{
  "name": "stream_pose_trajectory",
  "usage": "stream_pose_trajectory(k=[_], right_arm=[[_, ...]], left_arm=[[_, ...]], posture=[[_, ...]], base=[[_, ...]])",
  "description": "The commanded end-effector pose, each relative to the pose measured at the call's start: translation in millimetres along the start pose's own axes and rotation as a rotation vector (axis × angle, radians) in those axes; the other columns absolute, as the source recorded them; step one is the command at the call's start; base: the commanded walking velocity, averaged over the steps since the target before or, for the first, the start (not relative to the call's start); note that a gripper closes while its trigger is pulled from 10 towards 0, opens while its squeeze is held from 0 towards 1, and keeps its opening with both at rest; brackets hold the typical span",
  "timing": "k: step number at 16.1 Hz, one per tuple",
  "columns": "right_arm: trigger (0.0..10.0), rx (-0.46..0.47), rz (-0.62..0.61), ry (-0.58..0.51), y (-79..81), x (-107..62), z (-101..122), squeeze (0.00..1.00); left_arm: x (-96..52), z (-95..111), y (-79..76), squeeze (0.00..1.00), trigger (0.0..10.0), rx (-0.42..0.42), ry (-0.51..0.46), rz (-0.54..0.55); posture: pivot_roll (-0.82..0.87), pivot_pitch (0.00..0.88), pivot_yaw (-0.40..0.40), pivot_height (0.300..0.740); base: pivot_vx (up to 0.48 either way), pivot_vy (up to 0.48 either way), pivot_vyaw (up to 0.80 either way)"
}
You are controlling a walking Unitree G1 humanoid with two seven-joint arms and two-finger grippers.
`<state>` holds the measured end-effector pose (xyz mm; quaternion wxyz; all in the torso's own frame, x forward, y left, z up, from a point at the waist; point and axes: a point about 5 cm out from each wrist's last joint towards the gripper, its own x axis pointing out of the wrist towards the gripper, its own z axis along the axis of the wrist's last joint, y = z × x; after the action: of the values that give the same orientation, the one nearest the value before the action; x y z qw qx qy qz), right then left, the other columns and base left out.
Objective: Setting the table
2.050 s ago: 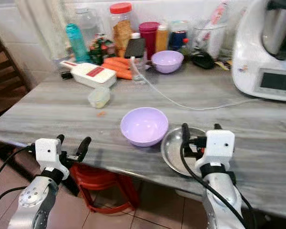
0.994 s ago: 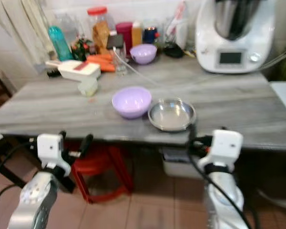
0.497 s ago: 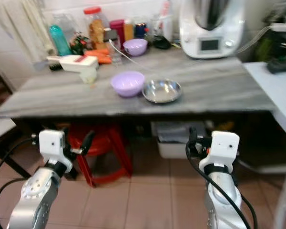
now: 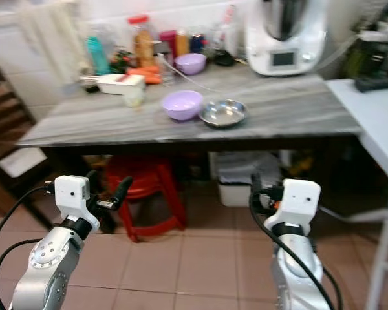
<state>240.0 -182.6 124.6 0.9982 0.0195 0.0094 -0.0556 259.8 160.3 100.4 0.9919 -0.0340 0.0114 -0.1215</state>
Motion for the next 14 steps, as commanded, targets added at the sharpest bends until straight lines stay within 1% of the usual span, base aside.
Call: stream_pose_trajectory(k=[1, 2, 3, 8, 9, 10, 14], right_arm=[[10.0, 0.007, 0.012, -0.018, 2.0, 0.5, 5.7, 0.0], [10.0, 0.009, 0.014, -0.017, 2.2, 0.5, 5.7, 0.0], [10.0, 0.012, 0.02, -0.013, 2.8, 0.8, 5.3, 0.0], [10.0, 0.019, 0.032, -0.008, 3.4, 0.7, 4.5, 0.0], [10.0, 0.021, 0.033, -0.007, 3.5, 0.6, 4.2, 0.0], [10.0, 0.022, 0.036, -0.006, 3.8, 0.4, 4.1, 0.0], [10.0, 0.032, 0.051, -0.01, 5.1, 0.6, 4.7, 0.0]], left_arm=[[2.0, 7.0, -1.3, 0.0, 10.0, 0.007, -0.022, -0.019], [1.6, 6.7, -2.6, 0.0, 10.0, 0.004, -0.021, -0.025], [0.8, 5.8, -4.9, 0.0, 10.0, -0.006, -0.018, -0.036], [0.5, 4.7, -6.0, 0.0, 10.0, -0.012, -0.015, -0.048], [0.5, 4.6, -6.2, 0.0, 10.0, -0.012, -0.015, -0.049], [0.5, 4.6, -6.4, 0.0, 10.0, -0.012, -0.014, -0.051], [1.6, 4.4, -7.3, 0.0, 10.0, -0.011, -0.013, -0.054]], posture=[[-0.08, 0.0, 0.125, 0.74], [-0.08, 0.0, 0.125, 0.74], [-0.08, 0.0, 0.124, 0.74], [-0.08, 0.0, 0.123, 0.74], [-0.08, 0.0, 0.122, 0.74], [-0.08, 0.0, 0.122, 0.74], [-0.08, 0.0, 0.122, 0.74]], base=[[0.0, 0.0, 0.0], [0.0, 0.0, 0.0], [0.0, 0.0, -0.8], [0.0, -0.301, -0.8], [0.0, -0.315, -0.52], [0.0, -0.315, -0.41], [0.0, -0.312, 0.0]])
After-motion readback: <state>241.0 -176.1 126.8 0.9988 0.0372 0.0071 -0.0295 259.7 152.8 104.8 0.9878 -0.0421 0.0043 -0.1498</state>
